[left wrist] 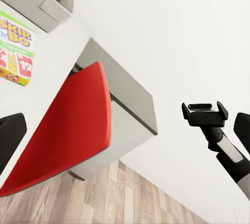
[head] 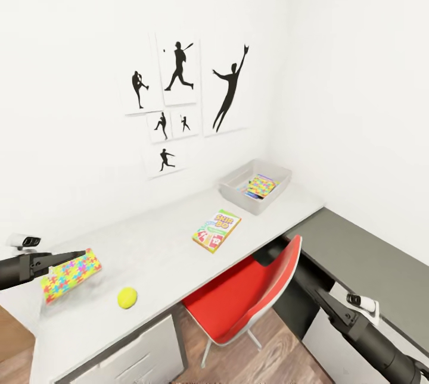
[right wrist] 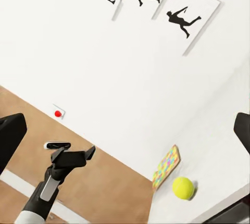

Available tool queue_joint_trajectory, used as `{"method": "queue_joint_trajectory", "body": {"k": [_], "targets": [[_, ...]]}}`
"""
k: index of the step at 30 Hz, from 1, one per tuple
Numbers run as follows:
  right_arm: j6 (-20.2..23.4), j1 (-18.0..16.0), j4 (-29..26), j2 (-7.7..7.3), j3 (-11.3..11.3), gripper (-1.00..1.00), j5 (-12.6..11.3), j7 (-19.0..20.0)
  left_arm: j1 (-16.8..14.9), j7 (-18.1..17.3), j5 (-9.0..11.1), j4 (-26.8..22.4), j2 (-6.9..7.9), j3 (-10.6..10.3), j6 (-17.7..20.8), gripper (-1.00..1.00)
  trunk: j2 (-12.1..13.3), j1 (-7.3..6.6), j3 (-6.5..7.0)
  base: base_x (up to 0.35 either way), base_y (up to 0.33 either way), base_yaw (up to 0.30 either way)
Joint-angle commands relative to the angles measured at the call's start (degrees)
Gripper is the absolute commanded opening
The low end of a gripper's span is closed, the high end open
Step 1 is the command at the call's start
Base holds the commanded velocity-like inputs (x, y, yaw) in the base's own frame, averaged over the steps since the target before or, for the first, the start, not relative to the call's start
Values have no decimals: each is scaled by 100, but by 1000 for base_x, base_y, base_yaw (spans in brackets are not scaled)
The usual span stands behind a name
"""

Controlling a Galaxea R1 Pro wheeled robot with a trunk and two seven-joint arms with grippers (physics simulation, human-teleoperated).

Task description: Put all the toys in the child's room - the three board games (two on the bed and one on the table), the two jigsaw puzzles on the table, and the tennis ball on the table - inside the toy box on the table in the child's room.

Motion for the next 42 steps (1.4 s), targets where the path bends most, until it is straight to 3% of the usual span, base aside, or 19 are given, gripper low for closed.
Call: {"method": "queue_joint_trajectory", "body": {"k": [1,26,42], "targets": [[40,-4,-5,7,-9,100,-5,9,-6,-24,-4,3,0,-2,61,100,-13,2,-4,-211,217,184],[35,-10,-12,12,9,100,14,-11,-6,-24,-5,3,-4,-2,61,100,-13,2,197,-44,196,194],[26,-10,-14,22,43,100,21,-58,-6,-24,-4,3,-3,-2,61,100,-13,2,221,-7,107,114]]}}
